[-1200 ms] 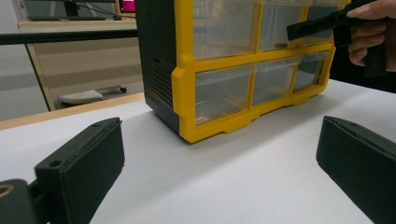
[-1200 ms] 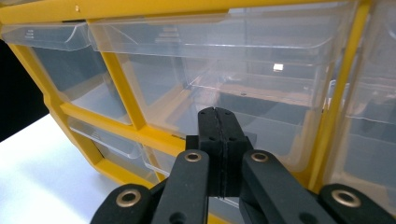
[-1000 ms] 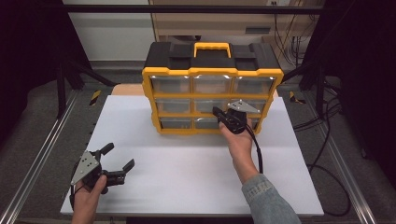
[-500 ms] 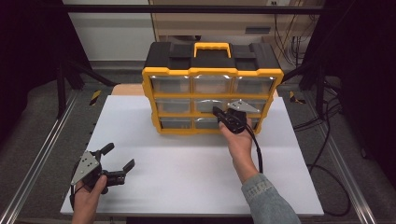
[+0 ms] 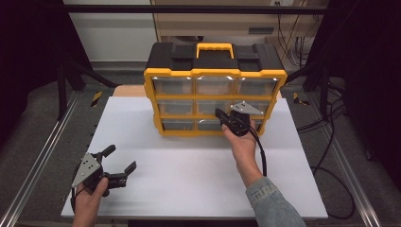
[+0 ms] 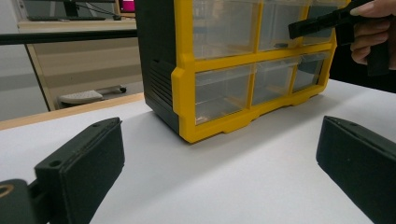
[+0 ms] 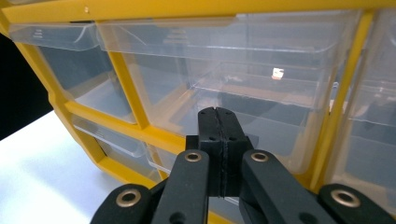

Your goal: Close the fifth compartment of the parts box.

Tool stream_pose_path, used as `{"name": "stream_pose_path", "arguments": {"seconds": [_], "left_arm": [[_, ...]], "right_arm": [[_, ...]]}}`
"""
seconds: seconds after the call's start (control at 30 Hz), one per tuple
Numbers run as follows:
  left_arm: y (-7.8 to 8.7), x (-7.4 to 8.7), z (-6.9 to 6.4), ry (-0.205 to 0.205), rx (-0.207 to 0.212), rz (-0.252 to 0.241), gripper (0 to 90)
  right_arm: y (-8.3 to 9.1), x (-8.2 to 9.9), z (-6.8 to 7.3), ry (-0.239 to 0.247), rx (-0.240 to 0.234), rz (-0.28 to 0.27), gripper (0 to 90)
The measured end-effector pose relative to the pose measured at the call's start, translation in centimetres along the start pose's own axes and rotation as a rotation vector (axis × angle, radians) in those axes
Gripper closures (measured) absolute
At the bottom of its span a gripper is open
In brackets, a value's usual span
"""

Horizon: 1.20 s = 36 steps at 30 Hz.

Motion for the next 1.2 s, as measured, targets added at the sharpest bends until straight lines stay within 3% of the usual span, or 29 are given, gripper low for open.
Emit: {"name": "stream_pose_path", "arguments": {"seconds": [0.53,0.63,0.77,1.2], "left_arm": [[0.0,0.0,-0.1,0.001,0.002,-0.001,0.9],[0.0,-0.1,-0.1,0.003,0.002,-0.003,0.9],[0.0,-0.1,-0.1,0.003,0.000,-0.002,0.9],[0.1,0.0,0.1,0.008,-0.006,-0.003,0.8]], "right_arm": [[1.2,-0.4,1.1,0.018,-0.029,-0.010,89.9],[1.4,-0.4,1.3,0.015,-0.036,-0.008,86.3],[1.9,-0.2,1.7,0.058,-0.028,-0.006,81.7],[3.8,-0.8,3.2,0.103,-0.079,-0.020,62.7]]}}
Point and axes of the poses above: each handheld gripper's, and its own axes: y roughly backward along the jaws, x roughly out of its underside, z roughly to its left, the point moved 10 cm from there along -y, roughly forward along the jaws, and after that the axes turned 3 degrees about -y, right-handed, at the moved point
